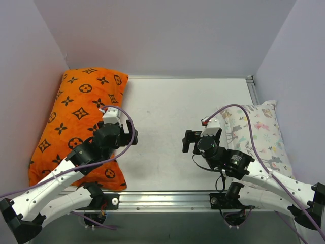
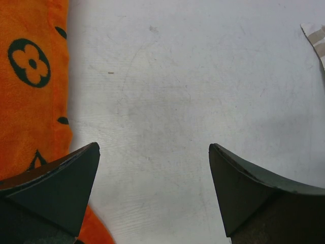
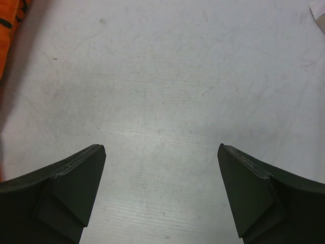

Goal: Remove the pillowcase from the pillow

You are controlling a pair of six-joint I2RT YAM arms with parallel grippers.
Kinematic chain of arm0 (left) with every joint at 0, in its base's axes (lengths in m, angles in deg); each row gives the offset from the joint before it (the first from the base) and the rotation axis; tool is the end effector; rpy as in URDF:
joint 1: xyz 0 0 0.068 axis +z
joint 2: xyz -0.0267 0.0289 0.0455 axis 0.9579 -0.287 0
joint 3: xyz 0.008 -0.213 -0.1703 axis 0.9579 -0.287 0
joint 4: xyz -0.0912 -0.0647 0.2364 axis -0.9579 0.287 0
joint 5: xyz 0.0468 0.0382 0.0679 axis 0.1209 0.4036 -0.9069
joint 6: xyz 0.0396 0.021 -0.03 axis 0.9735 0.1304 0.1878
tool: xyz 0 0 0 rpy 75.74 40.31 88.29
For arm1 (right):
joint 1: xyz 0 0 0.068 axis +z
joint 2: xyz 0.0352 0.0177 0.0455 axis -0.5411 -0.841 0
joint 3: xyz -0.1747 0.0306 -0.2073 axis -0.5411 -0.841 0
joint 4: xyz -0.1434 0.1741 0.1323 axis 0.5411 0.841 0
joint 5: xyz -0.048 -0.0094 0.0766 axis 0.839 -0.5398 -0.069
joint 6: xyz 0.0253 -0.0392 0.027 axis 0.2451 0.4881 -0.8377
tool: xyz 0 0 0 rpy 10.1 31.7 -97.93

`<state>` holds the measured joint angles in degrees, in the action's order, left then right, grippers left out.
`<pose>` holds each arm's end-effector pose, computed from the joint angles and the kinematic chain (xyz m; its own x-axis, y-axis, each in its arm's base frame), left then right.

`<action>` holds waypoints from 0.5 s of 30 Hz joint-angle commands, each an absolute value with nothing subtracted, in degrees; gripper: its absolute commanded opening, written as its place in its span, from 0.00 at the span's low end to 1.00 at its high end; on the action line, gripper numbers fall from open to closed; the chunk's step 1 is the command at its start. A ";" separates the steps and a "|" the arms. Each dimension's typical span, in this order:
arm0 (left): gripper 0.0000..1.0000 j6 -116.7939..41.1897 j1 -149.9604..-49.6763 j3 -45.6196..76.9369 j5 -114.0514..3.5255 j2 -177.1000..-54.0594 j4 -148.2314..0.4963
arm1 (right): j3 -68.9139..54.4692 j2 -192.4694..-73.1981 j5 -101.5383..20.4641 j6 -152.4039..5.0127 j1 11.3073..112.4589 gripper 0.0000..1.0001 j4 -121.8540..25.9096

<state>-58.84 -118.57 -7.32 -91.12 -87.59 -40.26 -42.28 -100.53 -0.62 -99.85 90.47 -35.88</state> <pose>0.1358 -0.1135 0.3232 -0.4807 -0.1936 -0.8553 0.1034 0.9560 -0.2746 0.1198 0.1542 0.2994 -0.4039 0.2224 -0.8874 -0.2725 0.8967 0.3487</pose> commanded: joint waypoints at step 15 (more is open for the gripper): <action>0.98 -55.84 -118.14 6.84 -106.83 -99.66 -35.84 | -36.63 -107.12 -9.07 -98.96 89.27 1.00 -35.64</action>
